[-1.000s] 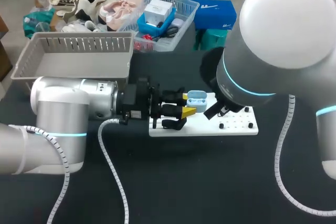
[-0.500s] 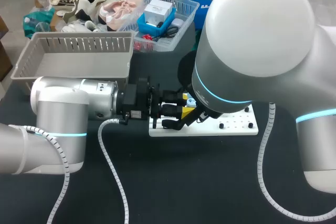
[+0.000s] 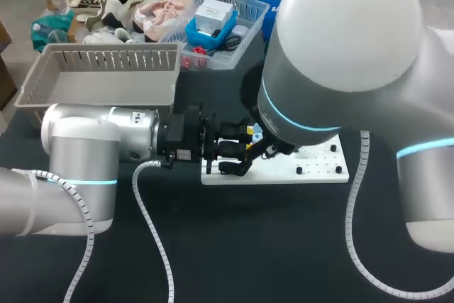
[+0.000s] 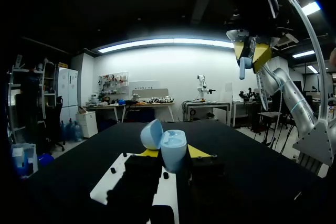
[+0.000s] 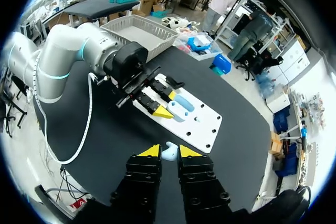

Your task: Pick up each earbud case from the left stands, insert the matching earbuds, close the lid, and place the case in the box.

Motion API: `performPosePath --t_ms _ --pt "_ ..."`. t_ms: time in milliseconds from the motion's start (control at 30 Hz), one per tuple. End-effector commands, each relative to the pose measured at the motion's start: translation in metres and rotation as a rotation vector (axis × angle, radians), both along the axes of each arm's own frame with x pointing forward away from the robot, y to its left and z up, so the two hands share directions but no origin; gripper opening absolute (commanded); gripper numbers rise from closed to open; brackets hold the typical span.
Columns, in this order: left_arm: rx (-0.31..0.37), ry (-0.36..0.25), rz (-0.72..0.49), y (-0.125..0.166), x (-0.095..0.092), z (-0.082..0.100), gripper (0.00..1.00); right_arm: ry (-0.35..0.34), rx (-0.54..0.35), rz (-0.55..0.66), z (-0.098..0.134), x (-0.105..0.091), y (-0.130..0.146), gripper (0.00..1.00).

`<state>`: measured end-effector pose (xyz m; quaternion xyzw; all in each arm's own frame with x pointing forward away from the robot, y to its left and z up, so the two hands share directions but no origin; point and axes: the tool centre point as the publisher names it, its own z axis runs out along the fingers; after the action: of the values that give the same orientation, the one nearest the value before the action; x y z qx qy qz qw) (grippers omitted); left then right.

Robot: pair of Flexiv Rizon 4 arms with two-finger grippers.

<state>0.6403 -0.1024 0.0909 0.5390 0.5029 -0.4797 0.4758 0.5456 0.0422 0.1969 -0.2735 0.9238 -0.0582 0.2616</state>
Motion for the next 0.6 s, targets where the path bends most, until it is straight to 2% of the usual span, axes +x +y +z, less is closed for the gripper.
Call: performPosePath --t_ms 33,67,100,167,267,400,500,600 --pt "-0.001 -0.001 0.0 0.0 0.0 0.0 0.0 -0.041 0.086 -0.193 -0.001 0.031 0.003 0.0" --pt "-0.001 -0.001 0.0 0.0 0.0 0.0 0.0 -0.052 0.105 -0.259 -0.001 0.038 0.003 0.0" --pt "-0.001 -0.001 0.0 0.0 0.0 0.0 0.0 -0.025 0.135 -0.3 -0.002 0.043 0.004 0.0" --pt "-0.001 -0.001 0.0 0.0 0.0 0.0 0.0 -0.021 0.14 -0.364 -0.008 0.053 0.005 0.0" --pt "-0.001 -0.001 0.0 0.0 0.0 0.0 0.0 0.02 0.131 -0.421 -0.018 0.063 0.003 0.0" --pt "-0.001 -0.001 0.0 0.0 0.0 0.0 0.0 0.083 0.097 -0.478 -0.022 0.064 0.001 0.0" --pt "-0.001 -0.001 0.0 0.0 0.0 0.0 0.0 0.091 0.076 -0.486 -0.017 0.059 0.001 0.0" --pt "-0.001 -0.001 0.0 0.0 0.0 0.0 0.0 0.067 0.043 -0.481 -0.008 0.052 -0.003 0.0"
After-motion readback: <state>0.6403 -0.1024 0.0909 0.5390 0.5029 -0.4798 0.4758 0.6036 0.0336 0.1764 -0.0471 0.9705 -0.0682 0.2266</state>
